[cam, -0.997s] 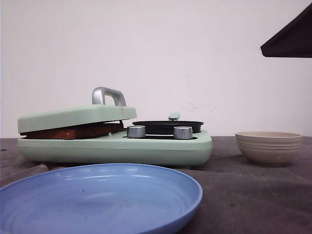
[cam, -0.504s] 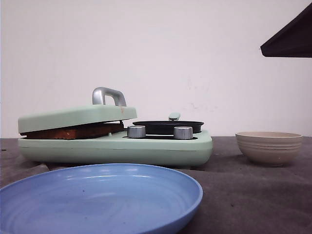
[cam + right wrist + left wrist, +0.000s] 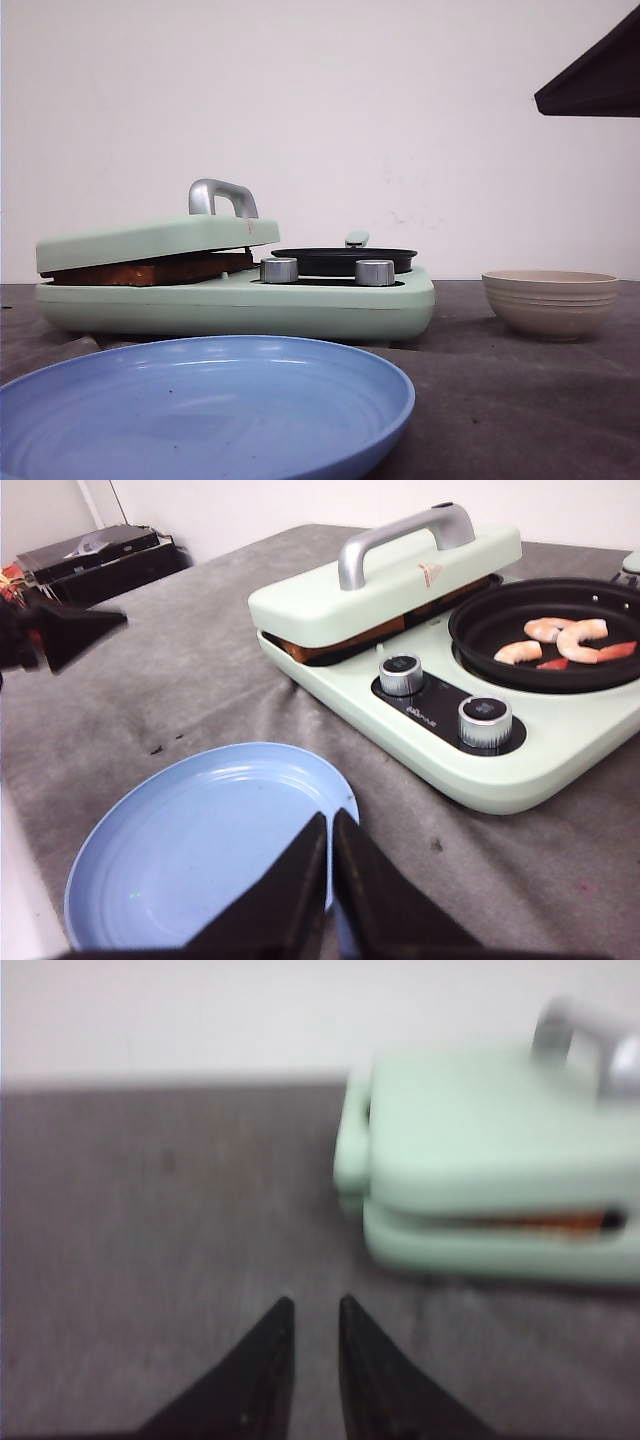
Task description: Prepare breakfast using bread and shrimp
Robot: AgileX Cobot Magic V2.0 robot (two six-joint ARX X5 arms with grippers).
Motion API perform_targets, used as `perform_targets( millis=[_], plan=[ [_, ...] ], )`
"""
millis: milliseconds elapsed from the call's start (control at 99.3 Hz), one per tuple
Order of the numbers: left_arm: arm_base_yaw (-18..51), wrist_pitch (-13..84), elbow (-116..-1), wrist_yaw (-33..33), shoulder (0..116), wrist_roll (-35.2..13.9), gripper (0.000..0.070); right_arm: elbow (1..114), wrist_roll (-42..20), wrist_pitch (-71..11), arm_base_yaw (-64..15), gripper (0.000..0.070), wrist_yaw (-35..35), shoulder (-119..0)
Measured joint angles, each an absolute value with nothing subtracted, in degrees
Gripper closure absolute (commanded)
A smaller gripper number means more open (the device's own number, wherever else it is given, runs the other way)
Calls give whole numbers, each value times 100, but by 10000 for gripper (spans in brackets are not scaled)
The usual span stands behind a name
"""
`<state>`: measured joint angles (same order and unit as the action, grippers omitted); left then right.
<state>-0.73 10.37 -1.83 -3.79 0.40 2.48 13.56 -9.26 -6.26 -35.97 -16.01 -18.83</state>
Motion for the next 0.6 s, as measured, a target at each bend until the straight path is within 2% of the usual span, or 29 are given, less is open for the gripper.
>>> perform_targets(
  millis=[604],
  plan=[
    [-73,1041,-183,-325,21,351,700,1356,-926,-620,-3597,700,-1601,-1883]
  ],
)
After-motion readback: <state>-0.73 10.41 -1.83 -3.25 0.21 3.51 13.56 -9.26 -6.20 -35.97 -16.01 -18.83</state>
